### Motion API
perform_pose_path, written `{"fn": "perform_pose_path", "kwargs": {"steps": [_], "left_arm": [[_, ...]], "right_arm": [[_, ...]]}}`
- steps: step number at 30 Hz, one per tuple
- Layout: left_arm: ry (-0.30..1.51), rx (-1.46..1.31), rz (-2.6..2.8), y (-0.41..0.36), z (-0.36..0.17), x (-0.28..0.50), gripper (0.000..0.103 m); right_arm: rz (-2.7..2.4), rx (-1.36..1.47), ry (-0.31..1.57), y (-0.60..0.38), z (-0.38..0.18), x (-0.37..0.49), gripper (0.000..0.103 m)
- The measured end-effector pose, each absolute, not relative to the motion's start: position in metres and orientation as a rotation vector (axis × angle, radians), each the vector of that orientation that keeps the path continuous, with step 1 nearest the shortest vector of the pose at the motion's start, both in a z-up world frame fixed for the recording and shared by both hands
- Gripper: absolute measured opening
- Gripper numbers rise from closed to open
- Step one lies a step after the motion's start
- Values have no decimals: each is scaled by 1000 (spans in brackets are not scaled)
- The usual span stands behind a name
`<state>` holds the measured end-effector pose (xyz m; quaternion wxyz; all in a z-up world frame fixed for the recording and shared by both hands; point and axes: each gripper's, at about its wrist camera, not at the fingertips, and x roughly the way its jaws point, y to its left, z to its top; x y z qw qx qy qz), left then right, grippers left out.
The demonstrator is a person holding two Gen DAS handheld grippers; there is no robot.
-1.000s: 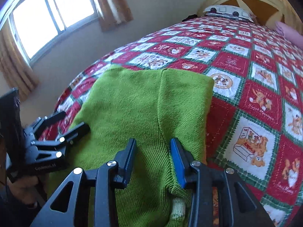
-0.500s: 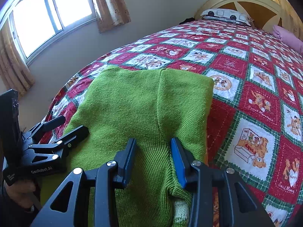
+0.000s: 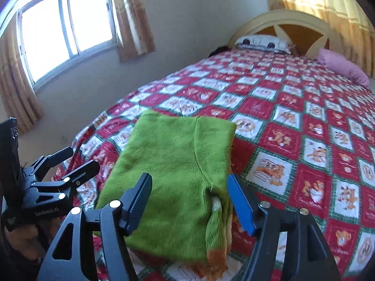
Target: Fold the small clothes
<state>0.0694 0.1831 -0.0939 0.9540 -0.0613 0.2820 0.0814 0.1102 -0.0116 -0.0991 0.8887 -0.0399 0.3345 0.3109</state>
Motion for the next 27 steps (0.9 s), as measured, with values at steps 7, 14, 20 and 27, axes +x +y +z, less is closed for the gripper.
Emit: {"fn": "perform_pose_path", "kwargs": {"steps": [7, 14, 20, 27], "left_arm": [[536, -90, 142, 169, -82, 62, 103], [527, -84, 144, 166, -81, 57, 103], [526, -80, 146, 165, -81, 56, 103], [527, -78, 142, 163, -82, 55, 103]], "right_arm": [[603, -53, 598, -28, -81, 87, 69], [586, -21, 554, -40, -73, 77, 72], [589, -5, 544, -42, -71, 72, 72], [600, -7, 531, -40, -70, 68, 72]]}}
